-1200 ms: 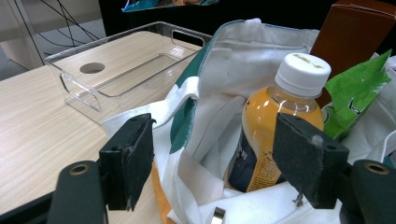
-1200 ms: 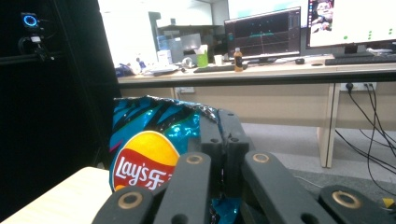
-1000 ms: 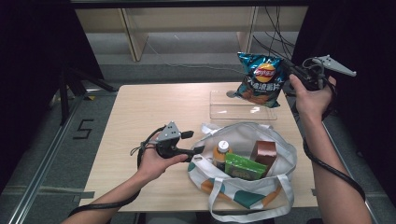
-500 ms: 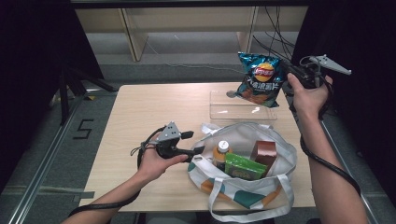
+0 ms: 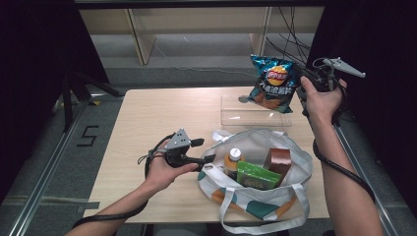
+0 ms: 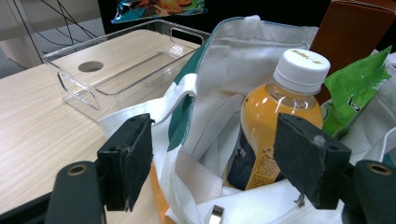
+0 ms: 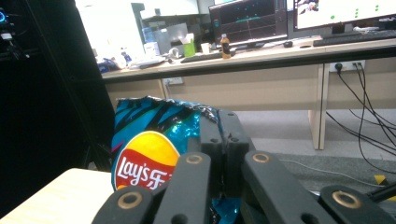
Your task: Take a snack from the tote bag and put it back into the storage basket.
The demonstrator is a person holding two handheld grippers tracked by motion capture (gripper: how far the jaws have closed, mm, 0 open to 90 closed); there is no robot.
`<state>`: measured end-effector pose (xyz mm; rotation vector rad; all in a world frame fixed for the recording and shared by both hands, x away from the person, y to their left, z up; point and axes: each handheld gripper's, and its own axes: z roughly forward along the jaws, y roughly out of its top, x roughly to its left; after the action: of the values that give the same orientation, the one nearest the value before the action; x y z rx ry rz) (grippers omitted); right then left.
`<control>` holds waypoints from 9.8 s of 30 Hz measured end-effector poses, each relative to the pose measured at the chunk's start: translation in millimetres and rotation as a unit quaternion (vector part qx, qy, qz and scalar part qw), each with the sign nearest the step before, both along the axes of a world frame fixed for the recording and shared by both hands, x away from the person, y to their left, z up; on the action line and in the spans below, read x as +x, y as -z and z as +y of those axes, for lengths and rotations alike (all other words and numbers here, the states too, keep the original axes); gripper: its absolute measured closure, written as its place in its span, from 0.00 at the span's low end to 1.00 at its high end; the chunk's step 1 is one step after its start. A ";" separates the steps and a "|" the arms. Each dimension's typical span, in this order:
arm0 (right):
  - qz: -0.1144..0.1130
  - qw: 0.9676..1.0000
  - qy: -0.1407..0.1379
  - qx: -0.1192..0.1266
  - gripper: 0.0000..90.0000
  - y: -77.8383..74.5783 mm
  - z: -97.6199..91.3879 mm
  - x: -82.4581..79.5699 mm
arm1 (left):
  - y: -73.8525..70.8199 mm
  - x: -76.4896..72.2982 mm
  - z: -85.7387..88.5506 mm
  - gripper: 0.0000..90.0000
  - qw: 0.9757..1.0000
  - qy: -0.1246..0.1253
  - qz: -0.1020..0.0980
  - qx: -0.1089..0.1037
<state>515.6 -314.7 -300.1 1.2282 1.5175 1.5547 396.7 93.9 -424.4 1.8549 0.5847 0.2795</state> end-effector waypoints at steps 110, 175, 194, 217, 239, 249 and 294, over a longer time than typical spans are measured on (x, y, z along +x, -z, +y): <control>0.070 0.997 0.037 0.015 1.00 46.2 12.7 49.9 | -0.3 -2.3 -0.5 0.31 1.000 0.009 -0.008 0.002; 0.108 0.992 0.054 0.025 1.00 79.3 2.0 58.0 | 2.3 -3.9 -2.7 0.31 1.000 0.012 -0.003 -0.002; 0.128 0.990 0.063 -0.022 0.70 78.1 -1.5 54.2 | 3.0 -4.5 -3.2 0.31 1.000 0.011 -0.005 0.004; 0.100 0.992 0.069 -0.031 0.36 65.4 -5.4 21.1 | 1.4 -5.2 -2.4 0.31 1.000 0.009 -0.008 0.003; 0.113 0.993 0.015 -0.028 0.46 60.1 0.9 -51.8 | 1.3 -5.8 -1.5 0.31 1.000 0.005 -0.007 0.002; 0.098 0.995 -0.004 -0.032 0.46 61.3 1.0 -77.0 | 1.9 -5.7 -3.1 0.31 1.000 0.008 -0.006 0.003; 0.102 0.992 -0.068 -0.032 0.40 60.6 29.5 -163.6 | 0.1 -5.7 -1.5 0.31 1.000 0.002 -0.009 0.000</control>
<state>352.0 -285.2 -360.7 1.3032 1.8016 1.4880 391.0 92.4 -424.4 1.8524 0.5688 0.2936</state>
